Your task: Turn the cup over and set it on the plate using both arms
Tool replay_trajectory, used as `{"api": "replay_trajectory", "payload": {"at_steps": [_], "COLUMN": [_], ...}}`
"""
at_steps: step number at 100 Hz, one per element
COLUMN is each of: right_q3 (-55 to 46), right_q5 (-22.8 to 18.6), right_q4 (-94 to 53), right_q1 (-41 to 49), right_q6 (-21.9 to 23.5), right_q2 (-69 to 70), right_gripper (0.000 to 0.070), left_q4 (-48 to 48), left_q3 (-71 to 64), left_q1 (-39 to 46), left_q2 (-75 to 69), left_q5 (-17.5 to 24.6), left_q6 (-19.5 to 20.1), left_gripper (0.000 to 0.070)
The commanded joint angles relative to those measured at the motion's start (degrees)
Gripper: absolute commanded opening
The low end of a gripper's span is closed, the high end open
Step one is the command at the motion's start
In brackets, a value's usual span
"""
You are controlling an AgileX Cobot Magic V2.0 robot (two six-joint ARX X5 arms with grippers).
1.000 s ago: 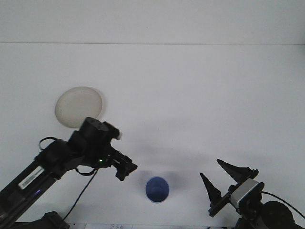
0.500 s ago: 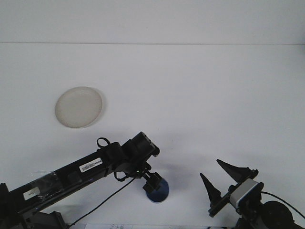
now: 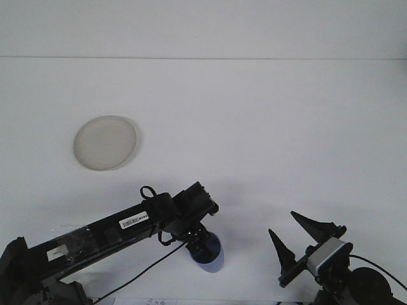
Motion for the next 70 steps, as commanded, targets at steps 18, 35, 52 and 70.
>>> {"api": "replay_trajectory", "payload": {"at_steps": [18,35,52,70], "right_q3": [0.37,0.37,0.37,0.37], "right_q5": [0.15,0.15,0.15,0.15], "right_q4": [0.35,0.35,0.35,0.33], "right_q1": [0.63,0.63,0.63,0.63], "right_q6": [-0.42,-0.42,-0.42,-0.42], "right_q2": [0.07,0.07,0.07,0.07], "right_gripper": [0.0466,0.0466,0.0466,0.0466], "left_q4": [-5.29,-13.16,-14.56,-9.97], "left_q3": [3.21,9.64,16.83,18.91], "left_q1": [1.75,9.18,23.1,40.79], "left_q2": [-3.45,-9.7,-12.9,-10.51], "left_q5": [-6.08,-14.86,-17.27,-17.25], "left_q6": [3.34,7.76,12.96,15.5], "left_gripper": [0.0009,0.0006,0.0004,0.0004]}}
